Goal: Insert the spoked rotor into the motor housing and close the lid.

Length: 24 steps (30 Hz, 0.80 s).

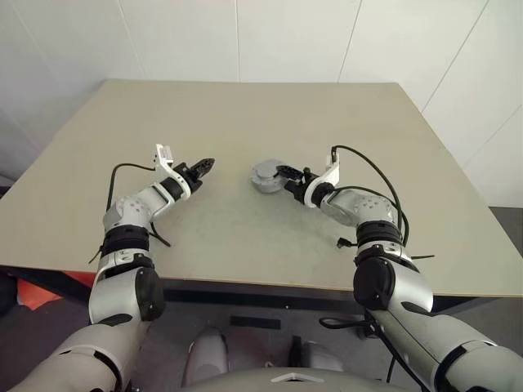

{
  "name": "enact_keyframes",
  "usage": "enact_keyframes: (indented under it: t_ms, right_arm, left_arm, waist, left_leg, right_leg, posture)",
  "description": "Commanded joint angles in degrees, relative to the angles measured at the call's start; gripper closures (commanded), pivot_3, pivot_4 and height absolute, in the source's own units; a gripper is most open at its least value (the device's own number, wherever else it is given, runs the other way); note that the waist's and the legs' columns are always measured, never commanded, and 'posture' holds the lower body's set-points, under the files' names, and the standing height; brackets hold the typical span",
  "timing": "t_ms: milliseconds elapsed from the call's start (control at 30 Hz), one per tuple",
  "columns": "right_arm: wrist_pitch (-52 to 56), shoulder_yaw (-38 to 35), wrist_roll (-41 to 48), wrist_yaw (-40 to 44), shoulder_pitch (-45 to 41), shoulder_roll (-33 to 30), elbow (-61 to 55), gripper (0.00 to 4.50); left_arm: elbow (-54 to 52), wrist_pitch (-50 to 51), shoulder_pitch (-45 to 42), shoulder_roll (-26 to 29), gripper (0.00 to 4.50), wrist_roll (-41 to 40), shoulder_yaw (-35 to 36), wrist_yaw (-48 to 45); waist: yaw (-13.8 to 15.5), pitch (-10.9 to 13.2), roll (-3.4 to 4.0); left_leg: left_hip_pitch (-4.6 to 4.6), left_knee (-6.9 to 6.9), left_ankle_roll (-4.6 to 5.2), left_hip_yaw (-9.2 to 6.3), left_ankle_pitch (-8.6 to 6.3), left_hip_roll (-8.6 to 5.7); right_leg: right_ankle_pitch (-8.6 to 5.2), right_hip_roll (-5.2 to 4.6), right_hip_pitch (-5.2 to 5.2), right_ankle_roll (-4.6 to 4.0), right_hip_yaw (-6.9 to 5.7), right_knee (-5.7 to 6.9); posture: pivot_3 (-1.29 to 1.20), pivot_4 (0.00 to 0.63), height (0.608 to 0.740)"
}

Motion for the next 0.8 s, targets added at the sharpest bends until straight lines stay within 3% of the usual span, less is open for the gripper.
enact_keyframes:
  t_ms: [33, 233, 367, 467, 800]
  right_arm:
    - [1.3, -1.9, 5.1, -0.4, -3.5, 0.7, -5.7, 2.41]
    - [4.9, -2.9, 9.6, -3.4, -4.2, 2.6, -11.0, 2.41]
    - [5.6, -2.0, 11.1, -2.9, -3.9, 3.4, -13.8, 2.41]
    - [5.2, 0.2, 10.3, -1.6, -2.6, 3.5, -15.2, 2.41]
    - [6.1, 1.4, 11.6, -0.8, -2.6, 3.6, -16.9, 2.41]
  left_arm:
    - [-1.2, -0.5, -0.3, 0.5, 4.5, -1.2, 0.5, 0.1]
    - [-2.3, 3.4, 0.7, 0.2, 4.5, -3.4, 0.8, -0.3]
    - [-6.0, 9.5, 2.1, -0.8, 4.5, -9.9, 2.4, -4.1]
    - [-7.3, 9.4, 3.9, -1.3, 3.9, -11.8, 3.1, -5.5]
    - [-7.1, 17.6, 6.4, -1.0, 0.49, -17.4, 3.8, -6.6]
  waist:
    - [0.0, 0.0, -0.01]
    - [0.1, 0.0, -0.01]
    - [0.2, 0.0, -0.01]
    - [0.5, 0.0, -0.01]
    - [1.0, 0.0, -0.02]
  left_leg:
    - [-0.04, 0.01, 0.01, 0.0, 0.0, 0.01]
    - [-0.14, 0.09, 0.12, -0.05, -0.07, 0.05]
    - [-0.21, 0.23, 0.15, -0.09, -0.09, 0.07]
    - [-0.24, 0.39, 0.14, -0.16, -0.09, 0.05]
    - [-0.05, 0.5, -0.23, -0.35, 0.14, 0.03]
  right_leg:
    - [0.01, 0.0, -0.03, 0.02, -0.06, 0.0]
    - [0.02, -0.01, -0.04, 0.02, -0.25, 0.06]
    - [0.02, -0.03, -0.03, 0.01, -0.33, 0.13]
    - [0.01, -0.09, -0.03, -0.01, -0.39, 0.32]
    - [-0.13, -0.12, -0.03, -0.22, -0.37, 0.83]
  posture:
    - [0.0, 0.0, 0.74]
    - [0.0, 0.0, 0.74]
    - [0.0, 0.0, 0.74]
    - [0.0, 0.0, 0.74]
    - [0.0, 0.0, 0.74]
